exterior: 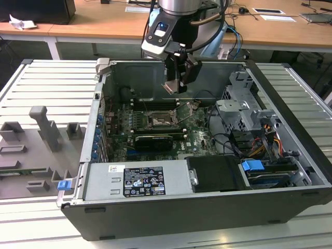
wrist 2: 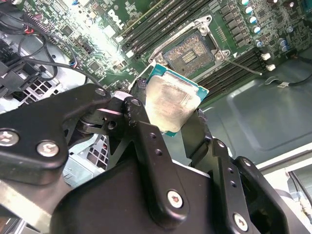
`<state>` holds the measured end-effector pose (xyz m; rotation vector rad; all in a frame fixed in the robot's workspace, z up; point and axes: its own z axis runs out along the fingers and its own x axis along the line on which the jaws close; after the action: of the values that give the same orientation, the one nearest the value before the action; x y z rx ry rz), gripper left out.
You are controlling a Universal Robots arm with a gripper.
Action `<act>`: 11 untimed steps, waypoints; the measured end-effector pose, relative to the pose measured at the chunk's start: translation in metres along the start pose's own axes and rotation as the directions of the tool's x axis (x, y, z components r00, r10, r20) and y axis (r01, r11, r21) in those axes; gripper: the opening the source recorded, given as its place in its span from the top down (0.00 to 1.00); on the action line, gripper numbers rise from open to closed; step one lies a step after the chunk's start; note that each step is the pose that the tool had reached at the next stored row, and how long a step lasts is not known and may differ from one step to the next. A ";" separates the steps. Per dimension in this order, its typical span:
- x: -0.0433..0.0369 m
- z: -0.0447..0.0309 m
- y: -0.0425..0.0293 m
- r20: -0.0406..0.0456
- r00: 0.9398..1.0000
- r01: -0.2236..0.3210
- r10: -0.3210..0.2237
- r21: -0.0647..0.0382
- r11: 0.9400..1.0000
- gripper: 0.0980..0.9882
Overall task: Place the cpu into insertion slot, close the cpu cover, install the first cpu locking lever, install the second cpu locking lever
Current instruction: 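Place the cpu into insertion slot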
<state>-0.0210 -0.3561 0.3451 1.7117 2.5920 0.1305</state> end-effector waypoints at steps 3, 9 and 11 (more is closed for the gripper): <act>0.0000 0.0001 0.0000 0.000 1.000 -0.005 0.005 0.000 1.000 0.52; 0.0000 0.0002 0.0000 0.002 1.000 -0.022 0.022 0.000 1.000 0.52; 0.0000 0.0003 0.0000 0.005 0.998 -0.058 0.058 -0.001 0.998 0.52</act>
<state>-0.0210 -0.3561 0.3448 1.7856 2.5387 0.1289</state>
